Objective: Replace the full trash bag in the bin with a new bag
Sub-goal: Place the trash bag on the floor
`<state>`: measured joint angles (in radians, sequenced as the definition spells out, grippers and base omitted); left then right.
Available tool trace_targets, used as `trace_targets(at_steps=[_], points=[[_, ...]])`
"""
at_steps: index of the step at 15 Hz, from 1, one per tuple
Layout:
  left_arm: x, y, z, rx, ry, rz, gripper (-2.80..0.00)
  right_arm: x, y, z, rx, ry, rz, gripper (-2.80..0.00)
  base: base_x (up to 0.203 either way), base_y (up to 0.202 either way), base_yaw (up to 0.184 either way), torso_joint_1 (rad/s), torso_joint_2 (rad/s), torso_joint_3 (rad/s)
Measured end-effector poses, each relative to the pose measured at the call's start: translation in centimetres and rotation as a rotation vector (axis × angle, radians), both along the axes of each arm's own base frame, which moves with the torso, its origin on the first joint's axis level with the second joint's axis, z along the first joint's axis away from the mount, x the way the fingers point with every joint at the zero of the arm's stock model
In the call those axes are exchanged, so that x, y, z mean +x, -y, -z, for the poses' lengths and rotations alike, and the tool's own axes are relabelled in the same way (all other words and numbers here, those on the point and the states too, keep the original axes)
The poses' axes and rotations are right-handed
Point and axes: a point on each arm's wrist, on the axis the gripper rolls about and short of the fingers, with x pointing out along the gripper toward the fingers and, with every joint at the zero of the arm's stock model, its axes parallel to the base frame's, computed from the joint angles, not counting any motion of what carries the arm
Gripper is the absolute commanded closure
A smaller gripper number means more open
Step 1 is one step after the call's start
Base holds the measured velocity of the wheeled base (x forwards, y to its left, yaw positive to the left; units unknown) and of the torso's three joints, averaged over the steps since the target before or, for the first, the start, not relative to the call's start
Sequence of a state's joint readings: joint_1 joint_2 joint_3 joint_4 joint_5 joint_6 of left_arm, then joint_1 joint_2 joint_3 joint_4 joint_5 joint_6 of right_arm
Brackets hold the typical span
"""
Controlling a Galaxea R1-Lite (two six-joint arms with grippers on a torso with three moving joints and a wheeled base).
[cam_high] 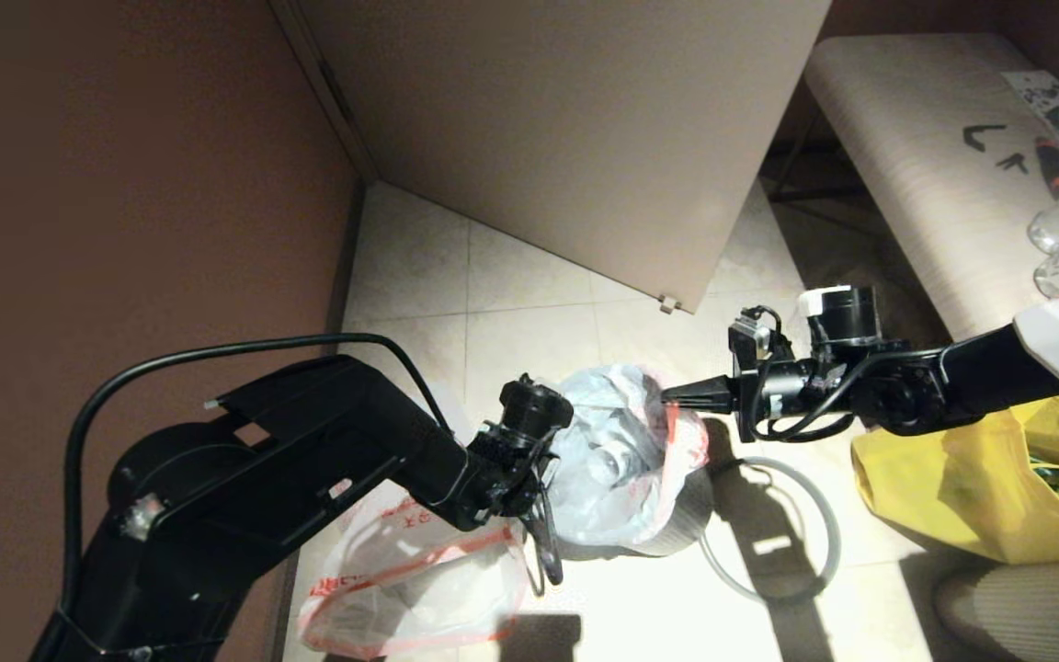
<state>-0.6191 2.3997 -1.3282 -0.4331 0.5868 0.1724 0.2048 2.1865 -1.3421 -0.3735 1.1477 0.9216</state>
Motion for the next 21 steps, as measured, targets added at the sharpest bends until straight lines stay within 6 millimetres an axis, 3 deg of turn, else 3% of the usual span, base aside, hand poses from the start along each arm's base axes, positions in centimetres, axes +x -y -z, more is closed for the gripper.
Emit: trace_targets(at_steps=[4, 10, 17, 18, 21], points=[[0.2, 0.2, -1.8, -0.025, 0.039, 0.008, 0.0, 0.6, 1.4, 1.1, -0.006, -0.026, 0.035, 0.0, 0.0, 0.0, 0.0, 0.0, 0.0, 0.0], [-0.2, 0.5, -2.3, -0.085, 0.043, 0.015, 0.0, -0.4, 3.5, 2.0, -0.017, -0.072, 0.079, 0.0, 0.0, 0.0, 0.0, 0.0, 0.0, 0.0], [-1.3, 1.7, -2.8, -0.316, -0.047, 0.105, 0.0, -1.0, 6.9, 2.5, -0.03, -0.075, 0.155, 0.0, 0.0, 0.0, 0.0, 0.0, 0.0, 0.0], [-1.6, 1.6, -3.1, -0.361, -0.093, 0.113, -2.8, -1.1, 7.0, 2.6, -0.03, -0.075, 0.157, 0.0, 0.0, 0.0, 0.0, 0.0, 0.0, 0.0], [-1.8, 1.9, -4.3, -0.434, -0.124, 0.129, -2.8, -1.1, 7.0, 2.6, -0.031, -0.074, 0.157, 0.0, 0.0, 0.0, 0.0, 0.0, 0.0, 0.0]])
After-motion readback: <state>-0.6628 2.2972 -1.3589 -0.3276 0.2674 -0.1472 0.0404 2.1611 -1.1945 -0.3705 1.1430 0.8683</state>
